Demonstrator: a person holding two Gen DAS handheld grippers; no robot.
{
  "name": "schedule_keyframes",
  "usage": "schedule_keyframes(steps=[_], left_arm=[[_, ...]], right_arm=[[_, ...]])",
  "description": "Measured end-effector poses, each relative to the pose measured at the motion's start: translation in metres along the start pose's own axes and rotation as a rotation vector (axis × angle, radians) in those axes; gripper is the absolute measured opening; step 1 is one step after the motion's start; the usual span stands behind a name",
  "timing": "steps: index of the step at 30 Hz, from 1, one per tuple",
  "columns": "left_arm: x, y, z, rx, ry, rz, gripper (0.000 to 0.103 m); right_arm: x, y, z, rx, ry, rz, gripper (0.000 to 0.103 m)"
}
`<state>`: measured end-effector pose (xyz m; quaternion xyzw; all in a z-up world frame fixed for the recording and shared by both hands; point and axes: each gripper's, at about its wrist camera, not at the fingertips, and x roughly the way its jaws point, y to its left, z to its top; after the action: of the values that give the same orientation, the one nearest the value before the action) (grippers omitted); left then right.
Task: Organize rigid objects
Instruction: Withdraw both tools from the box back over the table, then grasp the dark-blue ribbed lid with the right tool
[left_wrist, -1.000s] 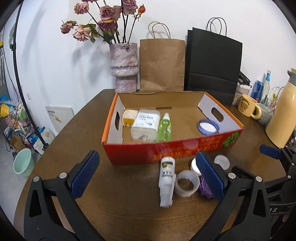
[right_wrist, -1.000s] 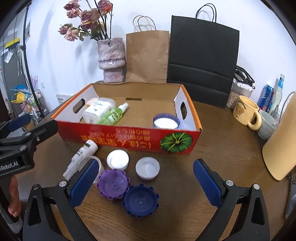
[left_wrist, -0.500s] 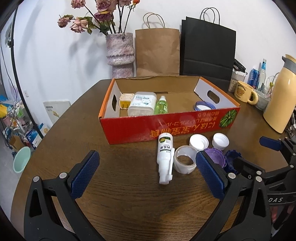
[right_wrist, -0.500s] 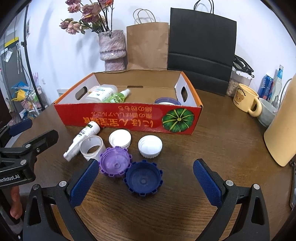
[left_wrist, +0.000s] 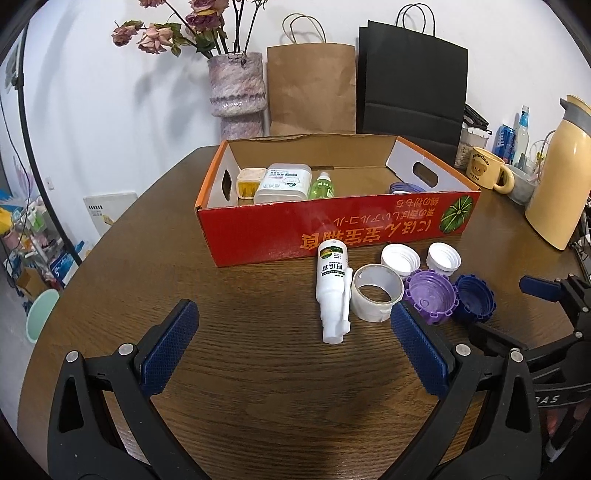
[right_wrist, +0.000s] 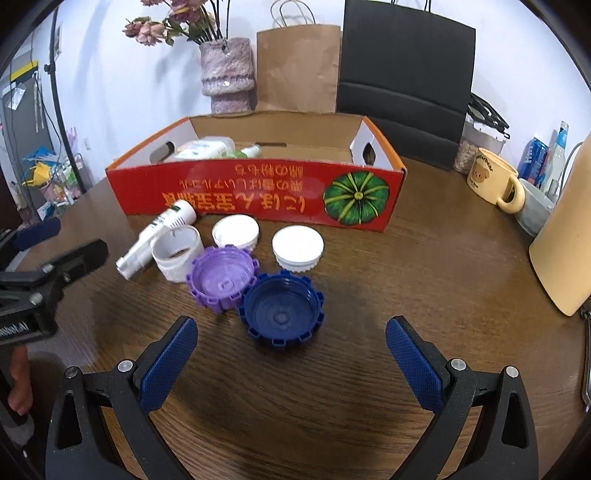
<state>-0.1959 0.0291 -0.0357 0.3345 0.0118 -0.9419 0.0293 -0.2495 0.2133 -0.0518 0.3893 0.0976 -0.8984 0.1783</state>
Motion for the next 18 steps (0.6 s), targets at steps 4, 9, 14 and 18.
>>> schedule_keyframes(steps=[4, 9, 14, 18], left_arm=[[0.003, 0.001, -0.001, -0.007, 0.011, -0.004, 0.103], [0.006, 0.004, -0.001, -0.019, 0.023, -0.003, 0.103], [0.007, 0.006, 0.000, -0.031, 0.029, -0.011, 0.103], [0.009, 0.005, -0.001, -0.029, 0.038, -0.017, 0.103]], right_arm=[[0.007, 0.000, 0.001, -0.029, 0.012, -0.011, 0.103], [0.020, -0.003, 0.004, -0.050, 0.052, 0.012, 0.103], [0.024, 0.001, 0.009, -0.095, 0.042, 0.014, 0.103], [0.027, 0.001, 0.010, -0.102, 0.053, 0.045, 0.083]])
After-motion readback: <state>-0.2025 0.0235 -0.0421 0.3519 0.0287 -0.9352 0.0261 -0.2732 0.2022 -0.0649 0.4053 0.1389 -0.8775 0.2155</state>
